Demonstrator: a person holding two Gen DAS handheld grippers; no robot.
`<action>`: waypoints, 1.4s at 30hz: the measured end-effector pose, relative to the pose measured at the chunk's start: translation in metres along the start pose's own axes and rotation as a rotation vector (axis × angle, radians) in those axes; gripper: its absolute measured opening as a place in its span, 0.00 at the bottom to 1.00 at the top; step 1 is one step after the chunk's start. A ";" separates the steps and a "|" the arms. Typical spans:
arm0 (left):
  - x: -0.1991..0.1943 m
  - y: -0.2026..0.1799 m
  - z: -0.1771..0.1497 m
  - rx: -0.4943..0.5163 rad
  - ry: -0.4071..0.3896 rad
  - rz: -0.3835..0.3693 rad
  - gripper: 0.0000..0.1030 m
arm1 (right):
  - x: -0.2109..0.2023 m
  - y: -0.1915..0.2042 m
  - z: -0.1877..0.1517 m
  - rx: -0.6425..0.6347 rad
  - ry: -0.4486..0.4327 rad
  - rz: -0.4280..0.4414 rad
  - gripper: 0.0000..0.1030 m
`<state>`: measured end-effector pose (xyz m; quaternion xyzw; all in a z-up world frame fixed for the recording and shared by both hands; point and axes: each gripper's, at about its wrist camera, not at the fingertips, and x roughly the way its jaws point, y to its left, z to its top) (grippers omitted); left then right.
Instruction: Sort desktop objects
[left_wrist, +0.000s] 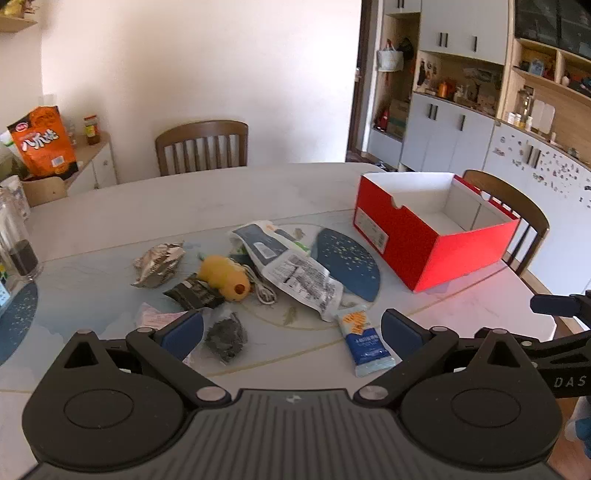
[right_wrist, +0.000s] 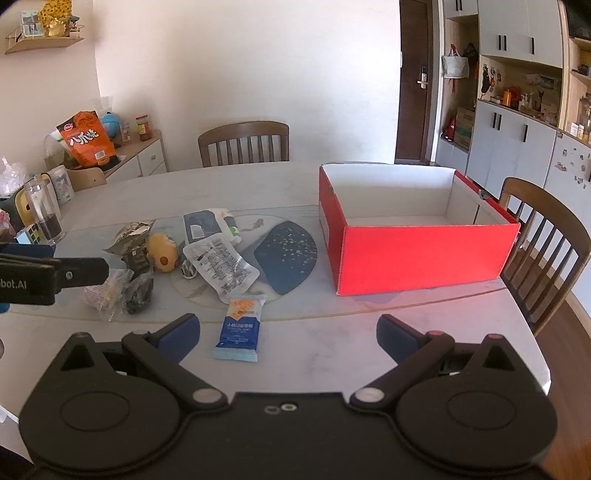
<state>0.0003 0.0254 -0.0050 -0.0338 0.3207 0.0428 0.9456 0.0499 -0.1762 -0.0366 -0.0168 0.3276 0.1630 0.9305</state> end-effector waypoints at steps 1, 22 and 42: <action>-0.001 0.000 -0.001 0.001 -0.004 0.006 1.00 | 0.000 0.000 0.000 -0.002 0.000 0.002 1.00; -0.001 0.024 -0.012 -0.010 0.009 0.091 1.00 | 0.018 0.019 0.001 -0.048 0.032 0.054 1.00; 0.079 0.106 -0.025 0.045 0.096 0.091 1.00 | 0.102 0.056 0.002 -0.034 0.142 -0.029 0.98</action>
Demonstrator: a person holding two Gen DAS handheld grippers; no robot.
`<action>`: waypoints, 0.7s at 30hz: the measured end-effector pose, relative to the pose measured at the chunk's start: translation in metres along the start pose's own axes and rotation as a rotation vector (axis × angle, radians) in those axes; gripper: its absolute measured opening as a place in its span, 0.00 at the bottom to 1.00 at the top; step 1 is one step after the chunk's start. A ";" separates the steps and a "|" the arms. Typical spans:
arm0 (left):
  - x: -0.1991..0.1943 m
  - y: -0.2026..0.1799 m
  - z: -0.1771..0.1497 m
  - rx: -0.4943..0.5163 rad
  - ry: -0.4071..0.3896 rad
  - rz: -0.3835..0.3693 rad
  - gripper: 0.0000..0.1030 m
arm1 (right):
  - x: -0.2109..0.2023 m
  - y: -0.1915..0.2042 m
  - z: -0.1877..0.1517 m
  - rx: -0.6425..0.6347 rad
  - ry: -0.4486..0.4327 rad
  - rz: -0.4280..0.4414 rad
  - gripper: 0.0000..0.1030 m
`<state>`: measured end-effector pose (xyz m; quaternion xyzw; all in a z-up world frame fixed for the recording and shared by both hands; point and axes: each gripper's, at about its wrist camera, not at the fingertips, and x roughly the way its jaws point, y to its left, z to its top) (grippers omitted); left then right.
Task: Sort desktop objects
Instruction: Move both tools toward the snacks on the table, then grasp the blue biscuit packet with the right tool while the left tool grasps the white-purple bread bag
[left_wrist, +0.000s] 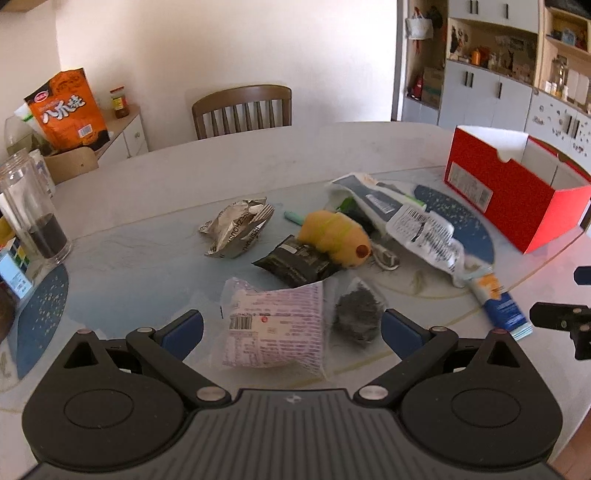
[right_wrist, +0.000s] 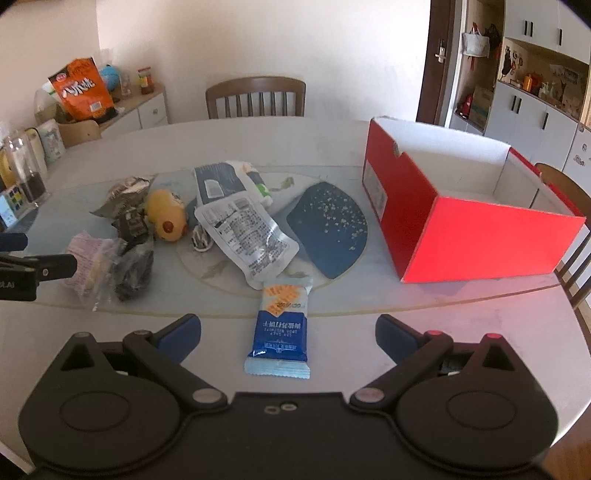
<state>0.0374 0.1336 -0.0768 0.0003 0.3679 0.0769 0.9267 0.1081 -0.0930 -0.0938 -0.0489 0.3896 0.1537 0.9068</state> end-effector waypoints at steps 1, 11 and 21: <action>0.004 0.001 0.000 0.009 0.003 0.000 1.00 | 0.005 0.001 0.000 -0.001 0.010 -0.005 0.98; 0.037 0.013 -0.001 0.046 0.042 -0.020 1.00 | 0.038 0.007 0.005 0.012 0.067 -0.032 0.96; 0.058 0.029 -0.006 0.036 0.090 -0.038 1.00 | 0.058 0.010 0.006 0.023 0.111 -0.038 0.91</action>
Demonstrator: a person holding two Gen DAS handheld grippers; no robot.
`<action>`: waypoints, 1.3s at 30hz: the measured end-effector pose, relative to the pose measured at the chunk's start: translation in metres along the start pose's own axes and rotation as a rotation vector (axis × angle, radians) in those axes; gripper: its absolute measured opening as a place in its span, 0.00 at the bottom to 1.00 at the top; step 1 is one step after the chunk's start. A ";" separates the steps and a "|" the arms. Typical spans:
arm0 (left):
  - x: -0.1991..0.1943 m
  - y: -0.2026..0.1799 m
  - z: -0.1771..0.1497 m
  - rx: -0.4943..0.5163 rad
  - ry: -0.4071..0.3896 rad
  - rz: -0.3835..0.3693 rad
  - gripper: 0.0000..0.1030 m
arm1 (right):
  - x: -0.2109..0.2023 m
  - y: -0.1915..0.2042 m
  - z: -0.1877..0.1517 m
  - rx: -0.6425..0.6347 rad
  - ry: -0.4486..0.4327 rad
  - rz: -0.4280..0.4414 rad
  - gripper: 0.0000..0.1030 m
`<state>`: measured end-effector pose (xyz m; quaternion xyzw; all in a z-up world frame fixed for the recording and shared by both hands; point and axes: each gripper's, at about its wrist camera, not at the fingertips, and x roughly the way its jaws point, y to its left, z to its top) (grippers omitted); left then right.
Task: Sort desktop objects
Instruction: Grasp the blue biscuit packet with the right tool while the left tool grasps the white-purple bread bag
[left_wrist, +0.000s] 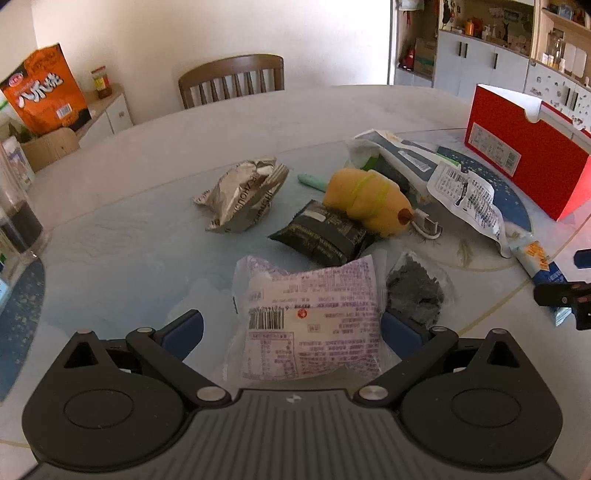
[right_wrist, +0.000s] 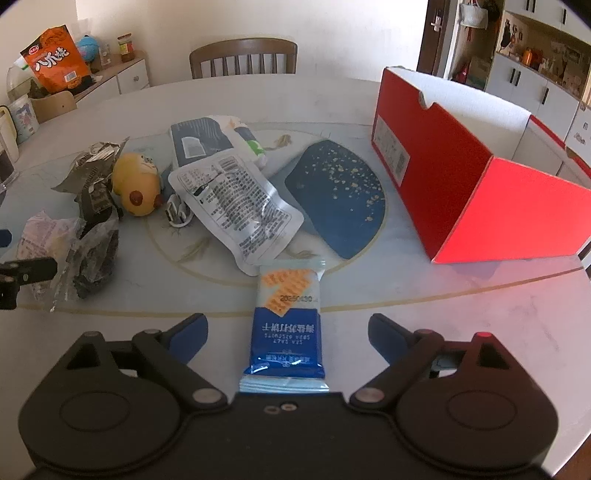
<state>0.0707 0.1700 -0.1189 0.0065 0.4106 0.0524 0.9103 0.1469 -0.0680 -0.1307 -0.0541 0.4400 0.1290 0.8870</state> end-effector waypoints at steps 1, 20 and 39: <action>0.001 0.001 -0.001 -0.001 0.001 -0.004 1.00 | 0.002 0.001 0.000 -0.001 0.003 -0.001 0.90; 0.008 0.008 0.006 -0.019 0.012 -0.100 0.81 | 0.015 0.002 0.006 0.013 0.032 0.007 0.72; 0.005 0.019 0.007 -0.058 0.017 -0.162 0.65 | 0.010 0.001 0.011 0.023 0.045 -0.024 0.36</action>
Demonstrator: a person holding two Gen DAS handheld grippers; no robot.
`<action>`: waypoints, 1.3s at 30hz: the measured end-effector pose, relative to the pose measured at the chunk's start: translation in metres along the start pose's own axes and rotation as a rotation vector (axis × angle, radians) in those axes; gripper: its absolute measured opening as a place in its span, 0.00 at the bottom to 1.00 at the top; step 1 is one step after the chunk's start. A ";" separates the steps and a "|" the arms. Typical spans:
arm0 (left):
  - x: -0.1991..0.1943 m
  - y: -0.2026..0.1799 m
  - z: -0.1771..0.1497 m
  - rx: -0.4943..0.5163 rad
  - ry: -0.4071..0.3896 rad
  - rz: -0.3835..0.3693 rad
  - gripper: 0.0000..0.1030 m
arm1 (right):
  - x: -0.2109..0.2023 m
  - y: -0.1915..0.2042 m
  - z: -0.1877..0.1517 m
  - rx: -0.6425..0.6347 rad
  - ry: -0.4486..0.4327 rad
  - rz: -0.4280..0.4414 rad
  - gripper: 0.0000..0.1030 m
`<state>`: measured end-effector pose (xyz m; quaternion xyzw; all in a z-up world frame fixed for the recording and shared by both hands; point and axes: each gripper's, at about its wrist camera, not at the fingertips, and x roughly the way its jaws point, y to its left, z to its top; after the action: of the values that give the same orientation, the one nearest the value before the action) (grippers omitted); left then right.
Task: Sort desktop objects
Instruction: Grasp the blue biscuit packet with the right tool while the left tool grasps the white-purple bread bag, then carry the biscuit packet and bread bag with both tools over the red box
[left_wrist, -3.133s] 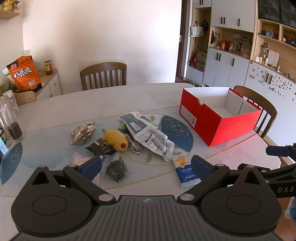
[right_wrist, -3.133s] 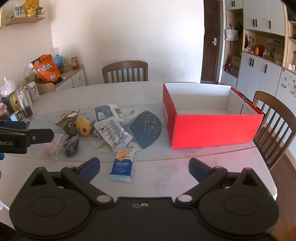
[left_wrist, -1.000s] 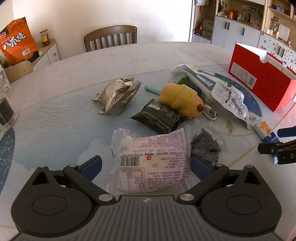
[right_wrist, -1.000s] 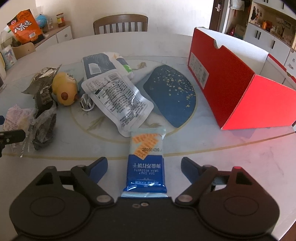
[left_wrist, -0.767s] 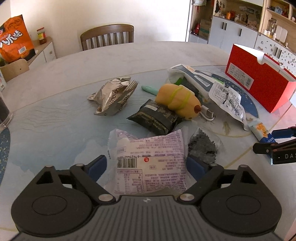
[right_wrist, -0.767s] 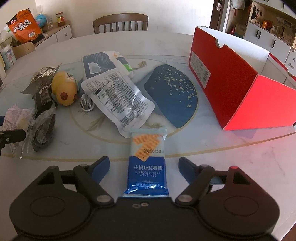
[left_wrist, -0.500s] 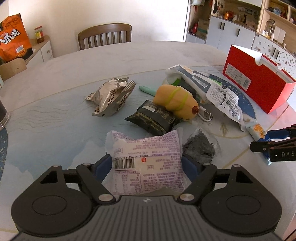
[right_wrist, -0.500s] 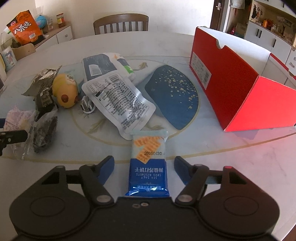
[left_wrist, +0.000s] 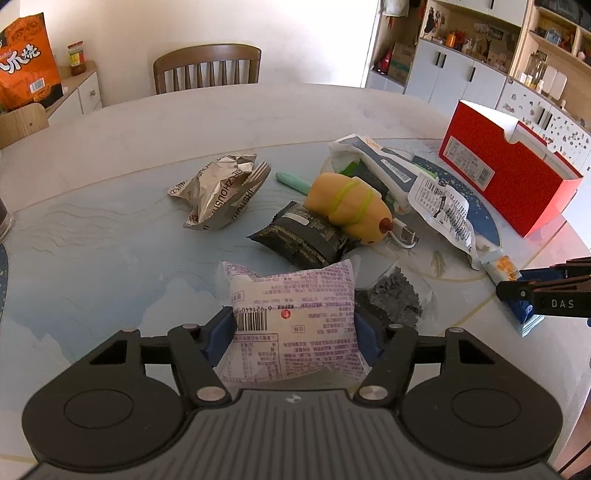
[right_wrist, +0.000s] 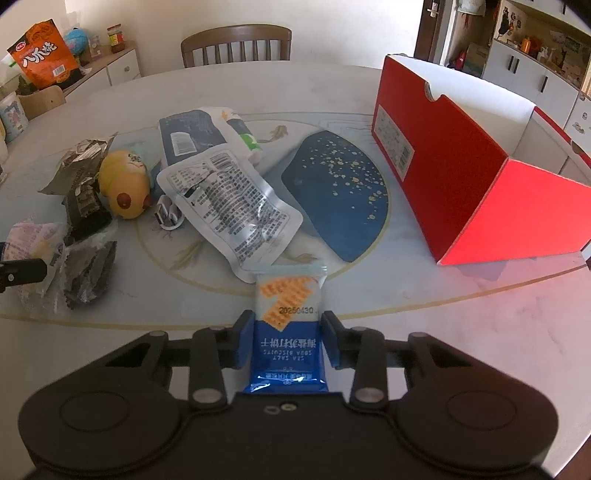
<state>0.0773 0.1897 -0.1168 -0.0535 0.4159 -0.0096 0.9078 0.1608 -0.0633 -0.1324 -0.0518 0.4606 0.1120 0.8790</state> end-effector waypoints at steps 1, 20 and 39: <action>0.000 0.001 0.000 -0.001 0.000 -0.002 0.65 | -0.001 0.000 0.000 0.002 -0.001 -0.004 0.36; -0.025 0.008 0.005 -0.024 -0.031 -0.052 0.63 | -0.035 0.001 0.008 0.041 -0.027 -0.035 0.35; -0.057 -0.028 0.035 -0.009 -0.076 -0.084 0.63 | -0.085 -0.020 0.032 0.032 -0.095 0.038 0.35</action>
<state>0.0673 0.1689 -0.0483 -0.0755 0.3788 -0.0438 0.9214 0.1450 -0.0895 -0.0444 -0.0238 0.4208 0.1238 0.8984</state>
